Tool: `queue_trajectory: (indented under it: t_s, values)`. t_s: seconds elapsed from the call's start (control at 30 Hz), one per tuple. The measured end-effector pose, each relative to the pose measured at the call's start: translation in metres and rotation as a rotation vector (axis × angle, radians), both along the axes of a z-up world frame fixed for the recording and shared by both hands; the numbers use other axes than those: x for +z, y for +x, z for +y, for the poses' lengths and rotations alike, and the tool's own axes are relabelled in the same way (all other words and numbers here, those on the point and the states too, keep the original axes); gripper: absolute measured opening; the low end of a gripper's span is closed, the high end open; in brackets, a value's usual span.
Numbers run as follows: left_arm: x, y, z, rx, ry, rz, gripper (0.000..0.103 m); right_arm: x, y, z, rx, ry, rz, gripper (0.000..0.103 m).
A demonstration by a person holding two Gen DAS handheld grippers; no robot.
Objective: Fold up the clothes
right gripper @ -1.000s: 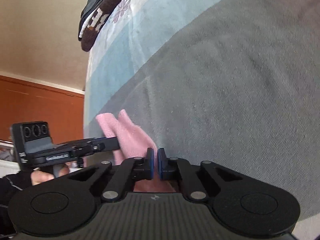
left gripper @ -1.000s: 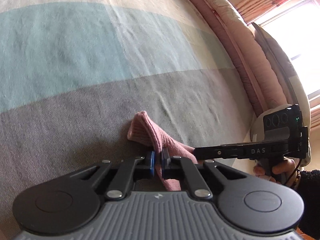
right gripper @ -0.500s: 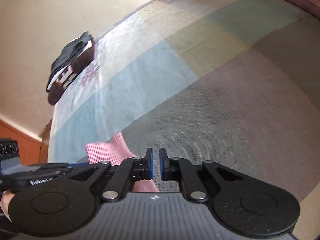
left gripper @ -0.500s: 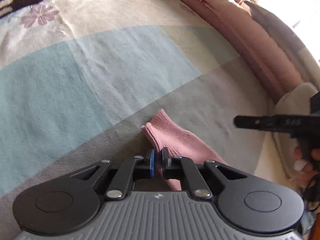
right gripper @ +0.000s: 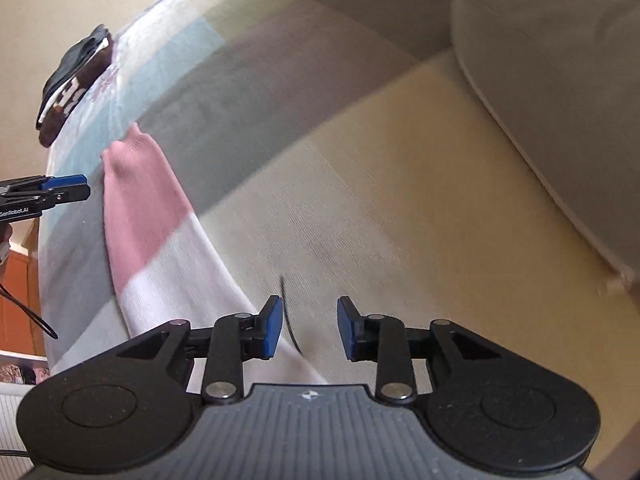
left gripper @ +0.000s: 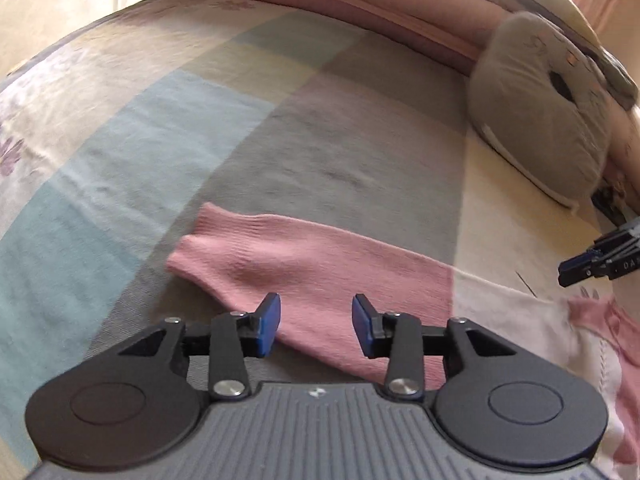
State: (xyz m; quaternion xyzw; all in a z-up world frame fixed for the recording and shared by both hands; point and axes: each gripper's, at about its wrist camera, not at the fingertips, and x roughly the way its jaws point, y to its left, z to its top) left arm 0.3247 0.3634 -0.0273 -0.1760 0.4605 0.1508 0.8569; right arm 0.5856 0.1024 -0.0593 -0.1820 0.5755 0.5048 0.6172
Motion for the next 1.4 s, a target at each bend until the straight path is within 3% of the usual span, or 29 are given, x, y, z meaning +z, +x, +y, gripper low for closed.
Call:
queue_trajectory:
  t_s: [0.13,0.2,0.3,0.47,0.57,0.73,0.83,0.87,0.97,1.0,1.17,1.23,1.33,1.4]
  values:
    - [-0.001,0.029,-0.044,-0.172,0.013,0.017,0.042,-0.008,0.004,-0.052,-0.083,0.026,0.063,0.036]
    - [-0.004,0.037,-0.062,-0.223,-0.003,0.024,0.043,-0.013,0.006,-0.062,-0.069,0.042,0.084,0.041]
    - [-0.009,0.042,-0.085,-0.279,-0.001,0.043,0.043,-0.020,0.014,-0.052,0.021,0.044,0.120,0.046]
    - [-0.013,0.032,-0.106,-0.306,-0.004,0.062,0.043,-0.039,0.030,-0.023,0.231,-0.044,0.251,0.049]
    - [-0.013,0.023,-0.110,-0.284,-0.026,0.063,0.043,-0.051,0.038,-0.004,0.332,-0.075,0.378,0.064]
    - [-0.023,0.018,-0.108,-0.222,-0.077,0.070,0.043,-0.073,0.046,0.034,0.398,-0.091,0.595,0.063]
    - [-0.025,0.019,-0.108,-0.220,-0.089,0.071,0.043,-0.079,0.046,0.034,0.406,-0.087,0.658,0.062]
    - [-0.025,0.020,-0.109,-0.223,-0.091,0.070,0.043,-0.081,0.047,0.031,0.407,-0.094,0.674,0.059]
    - [-0.024,0.023,-0.110,-0.245,-0.075,0.072,0.043,-0.092,0.056,0.004,0.393,-0.178,0.721,0.037]
    - [-0.025,0.025,-0.112,-0.254,-0.067,0.075,0.043,-0.095,0.057,-0.004,0.383,-0.190,0.726,0.026]
    - [-0.028,0.037,-0.115,-0.276,-0.070,0.083,0.043,-0.094,0.040,-0.007,0.369,-0.125,0.675,0.020]
    - [-0.028,0.043,-0.116,-0.287,-0.074,0.080,0.043,-0.085,0.028,-0.003,0.398,-0.109,0.596,0.011]
    - [-0.030,0.049,-0.118,-0.311,-0.070,0.090,0.043,-0.059,0.012,-0.004,0.448,-0.071,0.443,0.011]
    - [-0.031,0.052,-0.120,-0.321,-0.067,0.097,0.043,-0.046,0.014,-0.006,0.432,-0.046,0.387,0.011]
